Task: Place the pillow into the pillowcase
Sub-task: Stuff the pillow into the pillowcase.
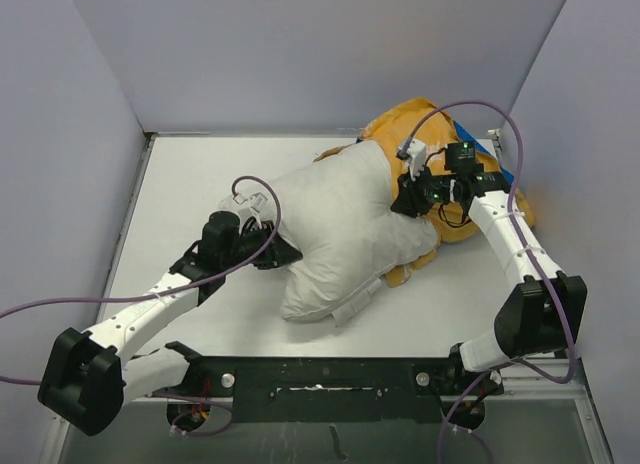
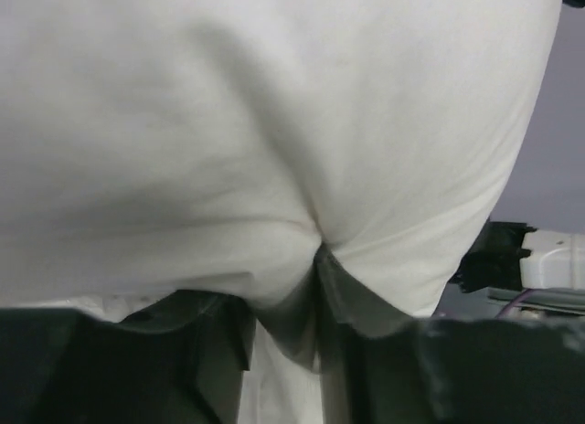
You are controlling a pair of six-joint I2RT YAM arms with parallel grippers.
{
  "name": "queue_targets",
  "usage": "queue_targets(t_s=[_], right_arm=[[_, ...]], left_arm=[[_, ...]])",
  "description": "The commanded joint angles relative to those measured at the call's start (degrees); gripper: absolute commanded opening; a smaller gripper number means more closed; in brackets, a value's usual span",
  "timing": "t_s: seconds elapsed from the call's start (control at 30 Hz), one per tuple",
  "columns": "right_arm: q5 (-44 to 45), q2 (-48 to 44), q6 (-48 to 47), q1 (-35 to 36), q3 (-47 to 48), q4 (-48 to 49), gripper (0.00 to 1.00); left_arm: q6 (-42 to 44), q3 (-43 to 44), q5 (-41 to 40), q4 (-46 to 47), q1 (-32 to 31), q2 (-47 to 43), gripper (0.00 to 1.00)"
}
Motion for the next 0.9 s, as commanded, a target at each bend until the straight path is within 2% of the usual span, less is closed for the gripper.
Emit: queue_targets(t_s=[0.0, 0.07, 0.13, 0.23, 0.3, 0.4, 0.47, 0.5, 0.6, 0.67, 0.7, 0.77, 0.87], right_arm=[[1.9, -3.1, -3.6, -0.9, -6.7, -1.4, 0.31], [-2.5, -6.9, -6.9, -2.2, -6.7, -3.0, 0.49], [-8.9, -10.5, -10.4, -3.4, -5.6, -6.5, 0.66], [-19.7, -16.7, -12.7, -8.1, -5.1, -7.9, 0.85], [-28.7, -21.2, -12.6, -14.0, -7.3, -7.1, 0.91], [-37.1, -25.6, -6.6, -24.3, -12.7, -0.3, 0.94], [-39.3, -26.9, 1.2, -28.7, -17.8, 8.1, 0.94], [-39.7, -26.9, 5.6, -31.1, -20.0, 12.1, 0.93], [-39.5, -26.5, 15.6, -37.7, -24.7, 22.9, 0.91], [-37.7, -25.7, 15.3, -39.7, -25.5, 22.3, 0.88], [-36.6, -25.2, 14.0, -40.2, -25.6, 20.7, 0.87], [-33.5, -24.3, 10.3, -40.5, -25.9, 17.3, 0.84], [-25.7, -22.7, 3.9, -40.6, -25.1, 10.2, 0.8]], left_arm=[[3.6, 2.3, -4.7, -2.2, 1.9, -5.0, 0.42], [6.8, 3.4, -7.9, -8.1, 1.9, -9.3, 0.66], [10.4, 5.5, -11.1, -13.8, 2.0, -14.6, 0.78], [16.5, 10.4, -11.8, -20.2, 2.0, -21.7, 0.83], [19.1, 14.4, -10.4, -22.9, 1.7, -23.1, 0.82], [20.3, 21.1, -8.4, -26.4, -1.5, -20.2, 0.76], [22.2, 23.7, -11.0, -26.8, -7.5, -16.8, 0.74], [24.6, 24.9, -14.9, -26.7, -12.0, -15.0, 0.74], [37.1, 28.7, -33.1, -25.4, -30.4, -7.5, 0.78], [47.9, 32.1, -45.6, -23.3, -41.3, -0.4, 0.88], [52.9, 34.2, -50.9, -22.1, -44.5, 3.8, 0.92], [59.9, 39.1, -53.5, -22.1, -47.0, 11.7, 0.96], [67.9, 44.9, -54.4, -20.6, -46.8, 22.5, 0.98]])
